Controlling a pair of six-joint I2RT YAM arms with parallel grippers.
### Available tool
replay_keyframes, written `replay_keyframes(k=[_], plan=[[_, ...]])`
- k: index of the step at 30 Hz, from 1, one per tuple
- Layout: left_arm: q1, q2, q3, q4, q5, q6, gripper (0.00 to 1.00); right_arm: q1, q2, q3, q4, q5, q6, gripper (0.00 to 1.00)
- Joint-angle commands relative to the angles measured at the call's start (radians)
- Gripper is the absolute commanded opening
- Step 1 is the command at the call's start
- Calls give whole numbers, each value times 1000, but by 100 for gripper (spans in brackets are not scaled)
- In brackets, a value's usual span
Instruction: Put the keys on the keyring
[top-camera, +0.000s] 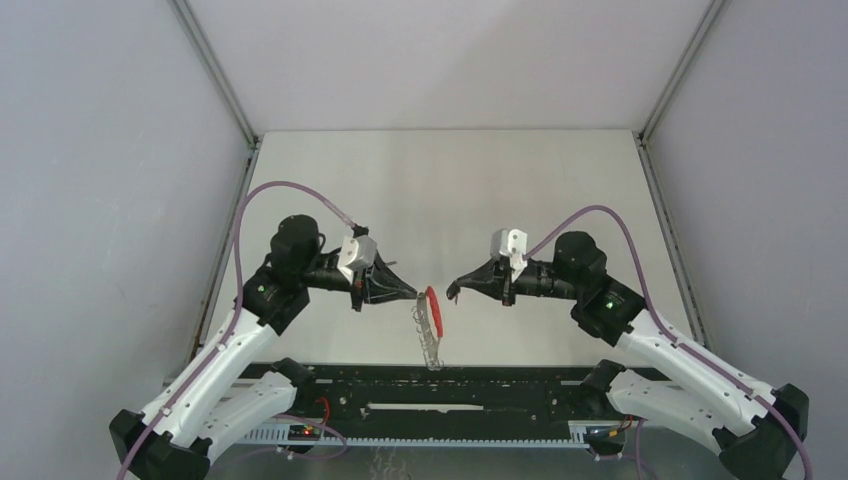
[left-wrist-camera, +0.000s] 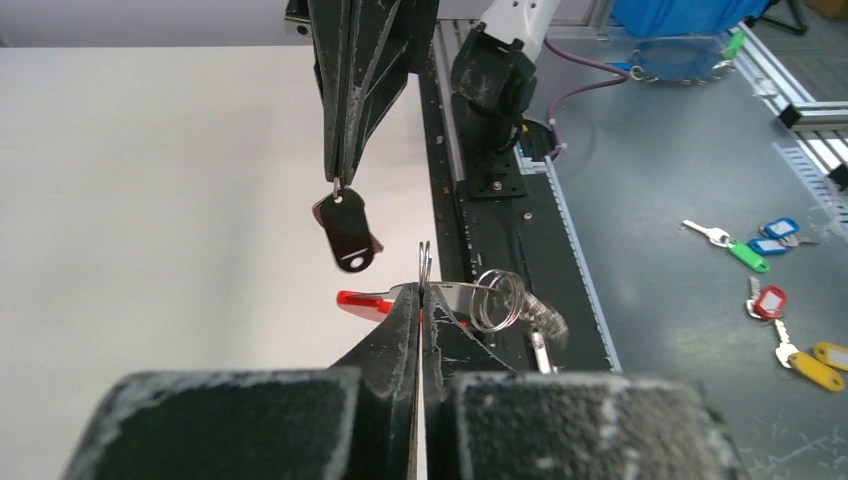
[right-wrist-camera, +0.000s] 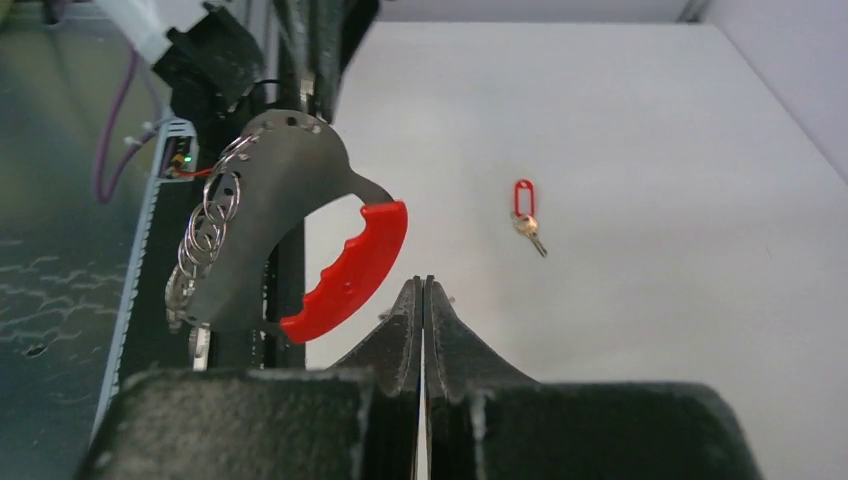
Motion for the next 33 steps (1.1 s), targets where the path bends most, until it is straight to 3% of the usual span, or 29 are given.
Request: replay_keyframes(k=[1, 13, 22, 33], plan=[[2, 10, 31, 31, 84, -37, 0, 8, -6, 72, -35, -185, -120, 0], [-76, 34, 73, 32, 152, -59, 0, 12, 49, 234, -89, -448, -202, 0], [-84, 57, 112, 37, 216, -57, 0, 28, 78, 282, -166, -518, -314, 0], [-94, 113, 139, 74, 246, -67, 0, 73, 116, 284, -94, -487, -348, 0]])
